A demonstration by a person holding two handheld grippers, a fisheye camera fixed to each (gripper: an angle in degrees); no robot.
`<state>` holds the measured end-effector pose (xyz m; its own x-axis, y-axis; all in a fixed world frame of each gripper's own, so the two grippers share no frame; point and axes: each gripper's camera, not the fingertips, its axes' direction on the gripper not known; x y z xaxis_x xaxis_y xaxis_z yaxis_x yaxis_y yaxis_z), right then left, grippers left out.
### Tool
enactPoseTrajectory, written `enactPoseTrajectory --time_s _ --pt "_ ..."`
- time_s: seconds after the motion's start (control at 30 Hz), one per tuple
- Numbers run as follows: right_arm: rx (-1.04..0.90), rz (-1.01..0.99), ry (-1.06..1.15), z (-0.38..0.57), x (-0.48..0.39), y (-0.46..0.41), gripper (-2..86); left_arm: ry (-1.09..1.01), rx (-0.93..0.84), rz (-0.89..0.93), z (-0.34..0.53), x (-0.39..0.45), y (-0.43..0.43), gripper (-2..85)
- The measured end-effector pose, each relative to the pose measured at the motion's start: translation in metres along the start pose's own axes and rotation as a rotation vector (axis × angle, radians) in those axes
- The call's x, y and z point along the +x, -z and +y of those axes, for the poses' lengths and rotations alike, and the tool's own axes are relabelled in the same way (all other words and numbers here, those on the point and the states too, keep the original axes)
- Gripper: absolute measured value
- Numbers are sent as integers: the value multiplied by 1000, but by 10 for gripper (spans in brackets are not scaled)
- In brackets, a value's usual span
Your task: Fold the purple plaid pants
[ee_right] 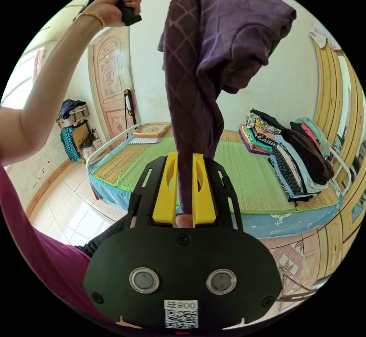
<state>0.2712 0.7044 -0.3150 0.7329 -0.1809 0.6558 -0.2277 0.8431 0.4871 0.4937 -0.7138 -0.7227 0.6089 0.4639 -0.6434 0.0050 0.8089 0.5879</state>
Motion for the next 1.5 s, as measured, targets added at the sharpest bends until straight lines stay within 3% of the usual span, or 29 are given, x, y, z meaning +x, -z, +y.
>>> enactPoseTrajectory --time_s 0.4,0.73,0.97,1.23,1.33,1.5 --pt "-2 88 -57 -27 85 -19 9 76 -56 -179 40 -84 107 21" --pt "150 167 -33 -60 114 2 7 225 -225 -369 151 -121 218 21" --pt "194 193 167 -112 95 -23 7 395 -256 -446 215 -160 270 18" --pt "206 256 330 -194 105 -107 11 342 -263 -487 229 -222 284 24" --pt "39 137 286 -254 153 -203 17 346 -393 -490 243 -285 249 32" --pt "-436 -79 25 -292 245 -408 43 571 -564 -487 319 -386 211 65"
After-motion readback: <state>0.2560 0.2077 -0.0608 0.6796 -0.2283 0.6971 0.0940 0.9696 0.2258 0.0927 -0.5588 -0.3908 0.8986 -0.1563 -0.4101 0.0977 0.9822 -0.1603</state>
